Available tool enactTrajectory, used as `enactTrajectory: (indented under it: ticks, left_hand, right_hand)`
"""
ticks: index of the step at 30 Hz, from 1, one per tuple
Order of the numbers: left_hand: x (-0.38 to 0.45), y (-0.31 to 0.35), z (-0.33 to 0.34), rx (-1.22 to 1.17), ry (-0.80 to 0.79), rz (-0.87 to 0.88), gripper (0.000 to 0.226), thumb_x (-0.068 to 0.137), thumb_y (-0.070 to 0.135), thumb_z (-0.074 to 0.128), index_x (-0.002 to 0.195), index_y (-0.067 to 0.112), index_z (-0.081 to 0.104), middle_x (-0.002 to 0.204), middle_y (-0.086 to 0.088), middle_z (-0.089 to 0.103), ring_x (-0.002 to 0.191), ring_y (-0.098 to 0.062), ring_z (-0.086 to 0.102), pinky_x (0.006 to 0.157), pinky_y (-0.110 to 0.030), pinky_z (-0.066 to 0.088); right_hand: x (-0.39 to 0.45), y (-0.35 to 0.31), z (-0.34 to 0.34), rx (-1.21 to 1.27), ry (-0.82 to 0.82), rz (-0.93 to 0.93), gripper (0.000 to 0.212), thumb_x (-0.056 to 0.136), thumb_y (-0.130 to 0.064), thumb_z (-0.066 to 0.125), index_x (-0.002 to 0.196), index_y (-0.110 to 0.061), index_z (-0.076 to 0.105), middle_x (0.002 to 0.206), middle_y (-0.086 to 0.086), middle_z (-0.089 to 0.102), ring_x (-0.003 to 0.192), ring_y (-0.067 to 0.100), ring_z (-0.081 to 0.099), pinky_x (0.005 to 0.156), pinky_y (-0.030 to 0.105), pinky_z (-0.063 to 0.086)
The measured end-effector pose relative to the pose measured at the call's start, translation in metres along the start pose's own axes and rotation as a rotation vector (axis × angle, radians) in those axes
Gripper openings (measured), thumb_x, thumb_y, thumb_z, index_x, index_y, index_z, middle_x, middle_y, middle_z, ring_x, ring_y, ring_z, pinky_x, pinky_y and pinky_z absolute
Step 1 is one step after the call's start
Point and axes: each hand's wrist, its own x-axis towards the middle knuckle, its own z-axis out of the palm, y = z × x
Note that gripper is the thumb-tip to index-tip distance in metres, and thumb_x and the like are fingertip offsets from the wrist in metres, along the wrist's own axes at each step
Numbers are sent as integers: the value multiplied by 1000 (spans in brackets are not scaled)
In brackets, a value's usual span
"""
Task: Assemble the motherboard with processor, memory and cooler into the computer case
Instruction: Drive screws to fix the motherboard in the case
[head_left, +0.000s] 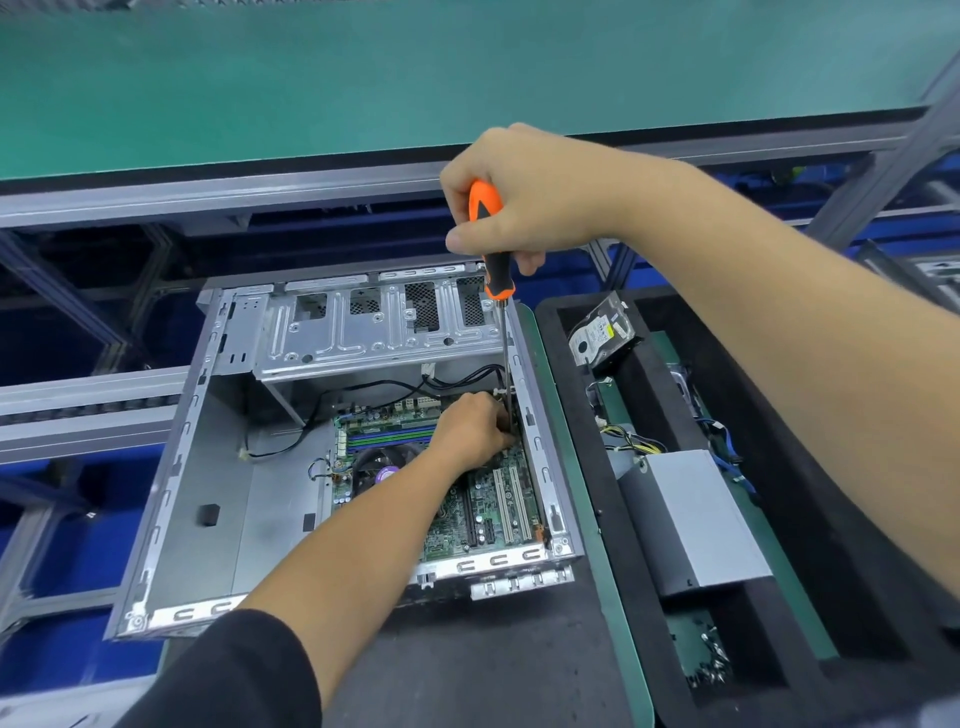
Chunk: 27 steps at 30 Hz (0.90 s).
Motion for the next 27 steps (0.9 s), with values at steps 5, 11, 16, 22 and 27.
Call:
enactTrajectory:
  ticks: [5, 11, 16, 22, 27]
  left_hand:
    - [1, 0, 0, -39, 7, -23, 16, 78, 29, 74, 83, 15, 73, 80, -5, 67, 72, -24, 57, 62, -30, 44]
    - [2, 6, 2, 3, -10, -61, 17, 78, 23, 69, 82, 6, 68, 80, -9, 66, 73, -29, 62, 62, -36, 52]
    - [0, 3, 0, 105, -32, 20, 26, 83, 29, 64, 96, 6, 63, 92, -13, 63, 83, -33, 61, 63, -34, 44]
    - [4, -6, -13, 39, -109, 78, 26, 89, 26, 59, 104, 4, 58, 96, -11, 60, 83, -28, 59, 68, -32, 47]
    - [8, -9, -17, -250, -112, -34, 14, 77, 13, 72, 73, 16, 59, 75, 1, 60, 68, -16, 56, 63, -25, 46]
  right_hand:
    - [-4, -1, -1, -5, -10, -15, 17, 89, -32, 62, 78, -20, 57, 63, -3, 68, 49, 10, 68, 56, 28, 56]
    - [-8, -3, 1, -15, 1, -4, 17, 89, -33, 62, 80, -19, 57, 65, 0, 68, 48, 10, 67, 55, 27, 55]
    - [-9, -6, -1, -6, 37, 11, 19, 88, -33, 63, 79, -18, 57, 55, -4, 65, 47, 12, 67, 49, 22, 53]
    - [-8, -4, -15, 13, 100, 39, 16, 87, -30, 62, 80, -16, 57, 54, 1, 67, 44, 14, 66, 42, 16, 47]
    - [-6, -1, -19, 52, 128, 63, 20, 88, -30, 64, 83, -11, 58, 52, 0, 66, 44, 15, 66, 43, 21, 52]
